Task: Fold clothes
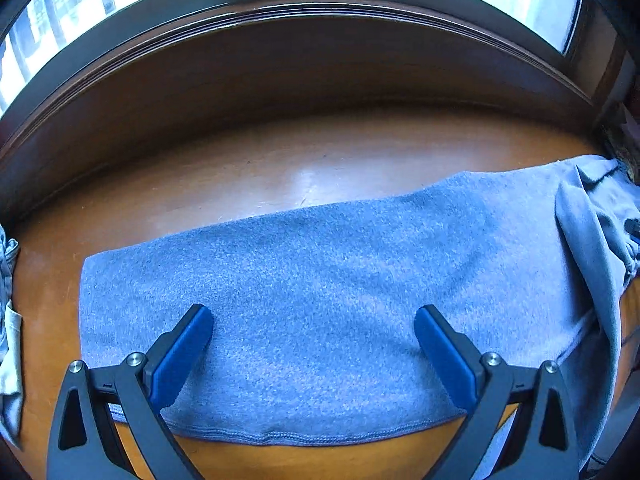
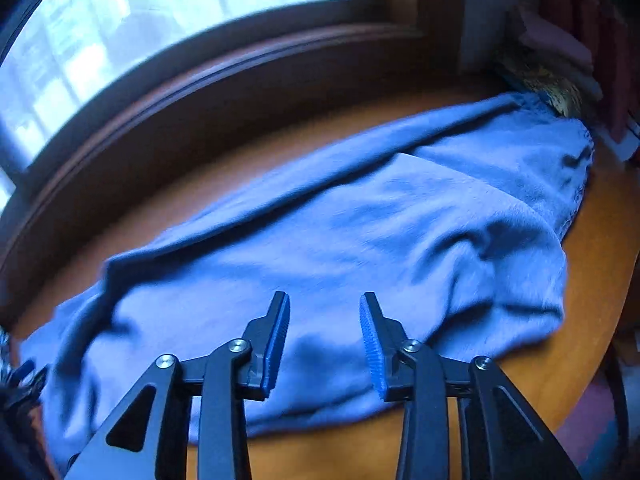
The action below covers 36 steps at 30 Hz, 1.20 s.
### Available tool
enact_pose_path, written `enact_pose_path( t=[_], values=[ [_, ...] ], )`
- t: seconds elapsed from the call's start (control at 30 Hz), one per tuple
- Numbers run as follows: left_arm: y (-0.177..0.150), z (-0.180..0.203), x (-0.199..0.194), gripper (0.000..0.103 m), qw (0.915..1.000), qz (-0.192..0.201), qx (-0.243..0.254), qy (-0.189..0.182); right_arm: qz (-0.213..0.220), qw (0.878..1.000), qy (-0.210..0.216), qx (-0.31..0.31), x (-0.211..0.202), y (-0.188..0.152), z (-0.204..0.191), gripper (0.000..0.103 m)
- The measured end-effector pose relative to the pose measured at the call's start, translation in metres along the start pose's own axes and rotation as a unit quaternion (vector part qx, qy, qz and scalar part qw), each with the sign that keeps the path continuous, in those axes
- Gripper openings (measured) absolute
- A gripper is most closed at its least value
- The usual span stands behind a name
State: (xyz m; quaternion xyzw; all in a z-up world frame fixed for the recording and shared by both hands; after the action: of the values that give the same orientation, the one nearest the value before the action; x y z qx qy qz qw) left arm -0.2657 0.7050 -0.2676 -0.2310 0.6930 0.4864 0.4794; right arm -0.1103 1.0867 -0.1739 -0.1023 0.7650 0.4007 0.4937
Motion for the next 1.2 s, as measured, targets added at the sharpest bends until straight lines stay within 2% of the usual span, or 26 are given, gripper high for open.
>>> enact_pose_path(
  t=[0.07, 0.33, 0.43, 0.5, 0.63, 0.73, 0.83, 0.87, 0.97, 1.07, 1.2],
  values=[
    [0.0, 0.002, 0.0, 0.103, 1.0, 0.004, 0.0, 0.001, 0.001, 1.0, 0.015, -0.014, -0.011, -0.01, -0.037, 0.042],
    [0.0, 0.005, -0.001, 0.103, 0.9996, 0.026, 0.012, -0.003, -0.024, 0.994, 0.081, -0.067, -0.055, -0.074, -0.111, 0.047],
    [-0.004, 0.009, -0.006, 0.103, 0.9998, 0.005, 0.01, -0.019, -0.048, 0.987, 0.116, -0.099, -0.066, -0.098, -0.143, 0.049],
    [-0.011, 0.013, -0.017, 0.103, 0.999, 0.005, 0.009, -0.044, -0.054, 0.982, 0.129, -0.123, -0.069, -0.11, -0.159, 0.05],
    [-0.041, 0.032, -0.061, 0.103, 0.9955, 0.025, 0.044, -0.08, -0.075, 0.974, 0.159, -0.144, -0.067, -0.123, -0.179, 0.05],
    [-0.067, 0.044, -0.086, 0.103, 0.9936, 0.021, 0.059, -0.095, -0.098, 0.966, 0.183, -0.151, -0.066, -0.129, -0.191, 0.05],
    [-0.111, 0.015, -0.103, 0.103, 0.9918, 0.012, 0.055, -0.115, -0.11, 0.96, 0.198, -0.162, -0.062, -0.132, -0.204, 0.05],
    [-0.133, 0.01, -0.125, 0.103, 0.9911, 0.015, 0.05, -0.122, -0.114, 0.958, 0.204, -0.166, -0.061, -0.133, -0.209, 0.05],
    [-0.145, 0.024, -0.128, 0.103, 0.9858, 0.024, 0.044, -0.16, -0.127, 0.954, 0.206, -0.175, -0.057, -0.139, -0.222, 0.05],
    [-0.149, 0.036, -0.127, 0.103, 0.9868, 0.023, 0.043, -0.154, -0.142, 0.952, 0.197, -0.185, -0.048, -0.148, -0.232, 0.05],
    [-0.148, 0.033, -0.123, 0.103, 0.9895, 0.018, 0.038, -0.139, -0.162, 0.953, 0.179, -0.185, -0.039, -0.16, -0.24, 0.05]
  ],
)
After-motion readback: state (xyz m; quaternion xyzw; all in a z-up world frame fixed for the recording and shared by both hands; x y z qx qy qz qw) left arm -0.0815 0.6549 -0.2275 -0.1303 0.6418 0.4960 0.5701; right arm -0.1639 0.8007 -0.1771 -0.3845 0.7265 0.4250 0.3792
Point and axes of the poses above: each gripper's, at about its wrist camera, not at the fingertips, and x roughly the way its jaws point, z to its right, y to its top, the point moved 5 cm from there along x, roughly the way its jaws point, and after that the axes turned 8 degrees about x, right-handed, at the moved point
